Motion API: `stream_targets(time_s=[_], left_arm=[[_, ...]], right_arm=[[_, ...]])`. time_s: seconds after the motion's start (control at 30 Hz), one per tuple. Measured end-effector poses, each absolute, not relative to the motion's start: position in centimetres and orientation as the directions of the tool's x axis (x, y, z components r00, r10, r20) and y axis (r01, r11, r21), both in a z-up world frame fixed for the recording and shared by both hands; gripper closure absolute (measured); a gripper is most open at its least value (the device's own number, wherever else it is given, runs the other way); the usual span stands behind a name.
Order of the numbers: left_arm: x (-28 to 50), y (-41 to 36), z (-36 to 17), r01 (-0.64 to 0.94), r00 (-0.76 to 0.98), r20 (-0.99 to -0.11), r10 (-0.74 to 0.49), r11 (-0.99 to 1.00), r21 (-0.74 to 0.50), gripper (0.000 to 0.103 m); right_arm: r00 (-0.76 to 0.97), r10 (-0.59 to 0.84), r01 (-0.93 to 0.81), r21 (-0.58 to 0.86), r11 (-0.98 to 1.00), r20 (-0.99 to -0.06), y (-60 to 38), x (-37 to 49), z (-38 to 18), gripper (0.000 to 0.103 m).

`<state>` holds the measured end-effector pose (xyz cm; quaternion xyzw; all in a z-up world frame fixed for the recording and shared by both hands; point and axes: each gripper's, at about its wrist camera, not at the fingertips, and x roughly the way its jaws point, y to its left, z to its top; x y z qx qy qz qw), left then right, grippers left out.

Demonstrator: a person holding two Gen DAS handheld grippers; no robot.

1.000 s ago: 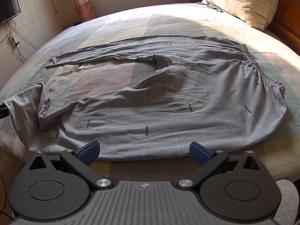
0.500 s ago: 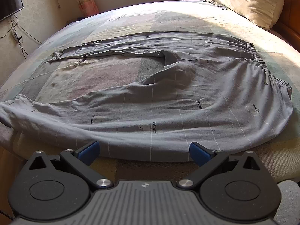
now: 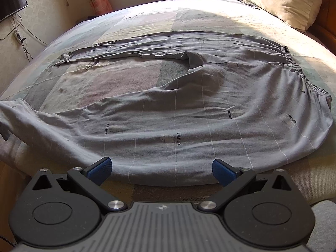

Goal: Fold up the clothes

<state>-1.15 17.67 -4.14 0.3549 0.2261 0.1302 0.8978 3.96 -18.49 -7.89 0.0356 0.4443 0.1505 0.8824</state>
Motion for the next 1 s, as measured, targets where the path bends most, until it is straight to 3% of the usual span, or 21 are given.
stream_targets(time_s=[0.23,0.43,0.5,0.83,1.0], left_arm=[[-0.6,17.7,-8.5,0.023,0.809,-0.447,0.382,0.739,0.674,0.000],[0.1,20.7,-9.8,-0.129,0.772,-0.453,0.446,0.808,0.575,0.000],[0.2,21.7,-9.6,-0.190,0.749,-0.452,0.484,0.811,0.554,0.000],[-2.6,25.7,-7.3,-0.329,0.670,-0.320,0.669,0.655,0.681,0.000],[-3.8,27.7,-6.9,-0.372,0.622,-0.338,0.706,0.647,0.665,0.000]], right_arm=[[0.557,0.290,-0.216,0.202,0.955,-0.778,-18.9,4.0,-8.1,0.000],[0.547,0.288,-0.218,0.198,0.956,-0.786,-18.6,4.2,-8.4,0.000],[0.546,0.289,-0.224,0.195,0.955,-0.786,-18.5,4.2,-8.3,0.000],[0.538,0.282,-0.217,0.192,0.957,-0.795,-18.3,4.8,-8.6,0.000],[0.521,0.293,-0.241,0.191,0.952,-0.802,-17.4,5.0,-9.0,0.000]])
